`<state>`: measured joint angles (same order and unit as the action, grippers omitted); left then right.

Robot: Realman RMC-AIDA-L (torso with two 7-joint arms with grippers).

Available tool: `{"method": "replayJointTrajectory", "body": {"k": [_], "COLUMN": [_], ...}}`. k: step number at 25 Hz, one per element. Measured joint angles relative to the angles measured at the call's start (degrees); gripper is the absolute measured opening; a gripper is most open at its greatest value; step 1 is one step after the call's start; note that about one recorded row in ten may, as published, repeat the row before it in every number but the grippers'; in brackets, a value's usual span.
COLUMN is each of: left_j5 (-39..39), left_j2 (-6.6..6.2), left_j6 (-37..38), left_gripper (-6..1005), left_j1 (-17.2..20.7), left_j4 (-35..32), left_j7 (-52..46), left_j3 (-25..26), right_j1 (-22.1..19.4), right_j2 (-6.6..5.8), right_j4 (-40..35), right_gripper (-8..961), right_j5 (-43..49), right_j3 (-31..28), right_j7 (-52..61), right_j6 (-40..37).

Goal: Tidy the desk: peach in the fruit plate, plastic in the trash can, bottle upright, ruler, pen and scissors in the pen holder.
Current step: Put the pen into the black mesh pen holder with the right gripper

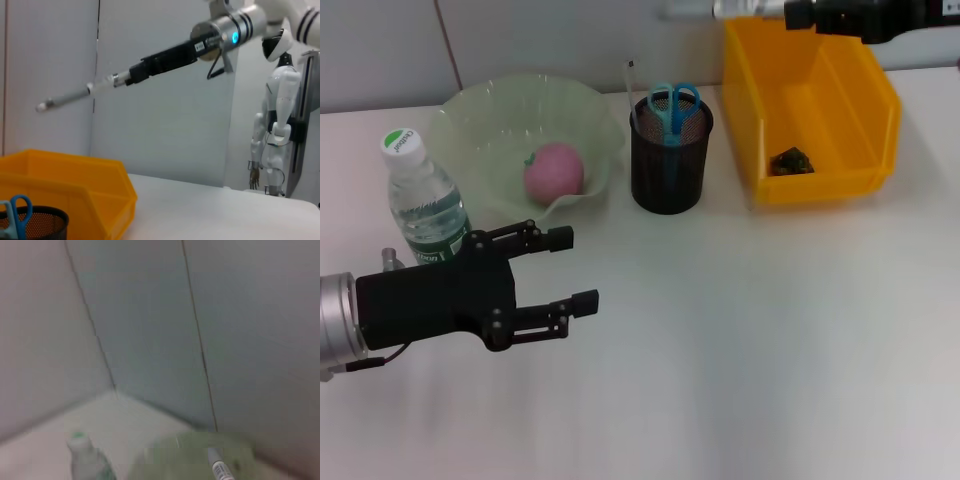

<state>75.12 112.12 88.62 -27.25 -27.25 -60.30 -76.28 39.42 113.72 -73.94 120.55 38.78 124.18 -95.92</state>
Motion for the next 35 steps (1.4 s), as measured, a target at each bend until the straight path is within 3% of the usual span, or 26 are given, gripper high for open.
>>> {"method": "replayJointTrajectory", "body": {"k": [1, 4, 7, 19, 35], "left_j5": [0.00, 0.11, 0.16, 0.48, 0.56], "left_j2": [0.00, 0.15, 0.39, 1.23, 1.75], "left_j6": [0.00, 0.63, 0.97, 1.48, 2.00], "left_gripper": [785, 785, 784, 784, 785], "left_j1": [0.00, 0.50, 1.38, 1.87, 2.16], "left_j4": [0.00, -1.09, -2.57, -3.21, -3.16], "left_j7": [0.00, -1.98, -2.70, -2.81, -2.87], "left_j3": [0.00, 1.23, 1.85, 1.85, 1.91], "right_j1": [0.00, 5.83, 10.23, 16.96, 23.37], "right_j2": [0.00, -1.95, -2.49, -1.93, -1.38], "right_j4": [0.00, -0.01, 0.58, 3.06, 19.48], "right_gripper": [138, 138, 139, 138, 138], "right_j5": [0.00, 10.03, 18.32, 30.03, 33.44], "right_j3": [0.00, 0.05, 0.25, 8.55, 16.38], "right_j7": [0.00, 7.20, 10.30, 13.79, 14.41], "right_j6": [0.00, -4.29, -6.44, -6.10, 7.87]}}
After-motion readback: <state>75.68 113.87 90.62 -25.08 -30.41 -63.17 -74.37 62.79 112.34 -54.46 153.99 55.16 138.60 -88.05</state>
